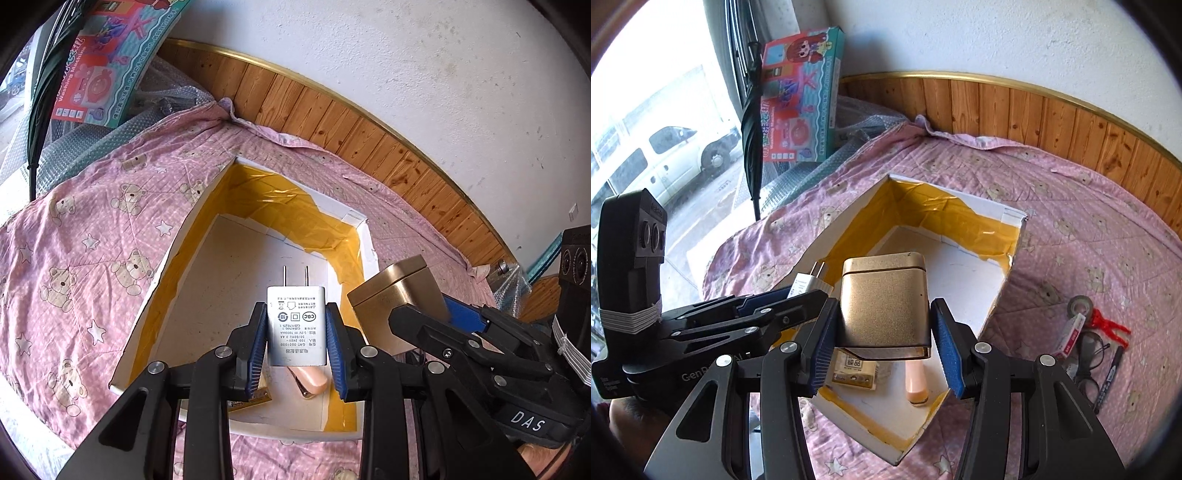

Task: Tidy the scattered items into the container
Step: 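Move both tools over the box and open them to drop charger and tin, then move both tools back toward the staple box and glasses on the bedspread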

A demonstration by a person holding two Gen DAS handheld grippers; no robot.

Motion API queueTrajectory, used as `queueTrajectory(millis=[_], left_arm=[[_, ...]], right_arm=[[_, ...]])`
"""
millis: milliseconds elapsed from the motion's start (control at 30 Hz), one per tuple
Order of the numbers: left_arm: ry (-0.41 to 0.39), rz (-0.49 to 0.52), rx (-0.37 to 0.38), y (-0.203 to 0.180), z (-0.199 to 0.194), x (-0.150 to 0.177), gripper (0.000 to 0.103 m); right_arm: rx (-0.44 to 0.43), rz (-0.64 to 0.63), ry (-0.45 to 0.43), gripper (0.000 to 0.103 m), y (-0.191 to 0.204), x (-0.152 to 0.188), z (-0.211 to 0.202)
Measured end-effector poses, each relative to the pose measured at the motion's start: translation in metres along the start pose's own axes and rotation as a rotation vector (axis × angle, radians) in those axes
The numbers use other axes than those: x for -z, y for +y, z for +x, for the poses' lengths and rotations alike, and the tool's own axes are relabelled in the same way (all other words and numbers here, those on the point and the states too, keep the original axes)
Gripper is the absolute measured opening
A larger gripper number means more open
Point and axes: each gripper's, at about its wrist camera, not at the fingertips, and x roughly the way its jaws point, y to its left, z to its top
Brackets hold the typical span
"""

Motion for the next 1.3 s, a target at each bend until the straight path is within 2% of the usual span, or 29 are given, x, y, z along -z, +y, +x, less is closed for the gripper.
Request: queueTrajectory(millis=[433,500,567,633,767,1000,1300], left_arm=[[0.163,0.072,-0.078,0.018,0.057,-0.017,0.032],[0.162,0.063,-0.094,0.023,0.063,-0.023,0.032],[0.167,0.050,-0.110,0.028,0.070,-0.029,0.033],[0.193,0.010,-0.084,0.036,0.079,-0.033,0.044],[0.184,-0.011,-0.054,0.038,0.079,-0.036,0.045],[0.125,-0.083,-0.020,0.037,0.060,-0.035,0.047],[0.036,0.013,0.008,-0.008,0.024,-0.021,0.047]], right_arm=[[0.015,-0.012,0.197,0.052,-0.017,-0.021,0.079],[0.021,-0.009,0.207,0.053,-0.022,-0.025,0.088],[0.040,0.011,0.200,0.053,-0.028,-0.029,0.095],[0.042,0.040,0.209,0.054,-0.037,-0.032,0.104],[0.020,0.088,0.187,0.054,-0.049,-0.032,0.101],[-0.045,0.151,0.090,0.053,-0.058,-0.020,0.063],[-0.116,0.202,0.025,0.050,-0.059,0.010,0.030]])
